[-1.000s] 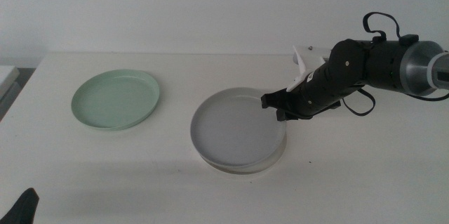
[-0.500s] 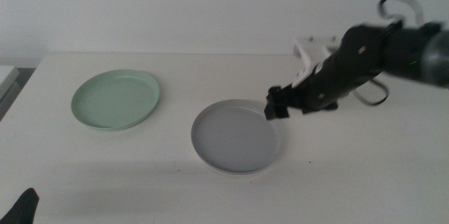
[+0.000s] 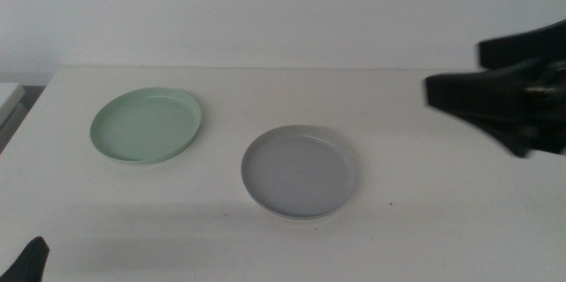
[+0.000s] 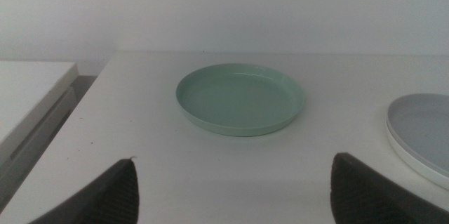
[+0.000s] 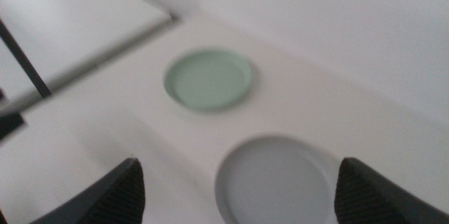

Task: Stack the three bowls on top of each other.

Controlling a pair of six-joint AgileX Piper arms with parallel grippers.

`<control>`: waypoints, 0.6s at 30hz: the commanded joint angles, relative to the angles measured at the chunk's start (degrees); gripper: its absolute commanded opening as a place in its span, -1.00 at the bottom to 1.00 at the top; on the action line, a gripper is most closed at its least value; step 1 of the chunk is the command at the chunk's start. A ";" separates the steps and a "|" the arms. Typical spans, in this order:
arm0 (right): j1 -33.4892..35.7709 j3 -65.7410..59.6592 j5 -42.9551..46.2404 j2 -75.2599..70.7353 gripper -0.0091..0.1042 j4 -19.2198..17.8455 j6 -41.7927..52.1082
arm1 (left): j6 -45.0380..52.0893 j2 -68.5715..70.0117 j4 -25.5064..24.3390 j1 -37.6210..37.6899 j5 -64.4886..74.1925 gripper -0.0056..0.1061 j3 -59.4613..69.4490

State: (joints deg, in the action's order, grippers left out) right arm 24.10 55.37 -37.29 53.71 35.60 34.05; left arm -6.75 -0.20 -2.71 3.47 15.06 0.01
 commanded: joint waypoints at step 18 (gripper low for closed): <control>0.13 -0.76 0.98 -4.86 0.74 2.68 1.76 | -0.12 0.20 -0.28 -0.63 -0.10 0.78 -0.25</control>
State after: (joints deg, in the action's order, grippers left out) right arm 24.10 54.74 -36.90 49.00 38.25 35.84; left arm -6.75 -0.20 -2.71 3.23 15.06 0.00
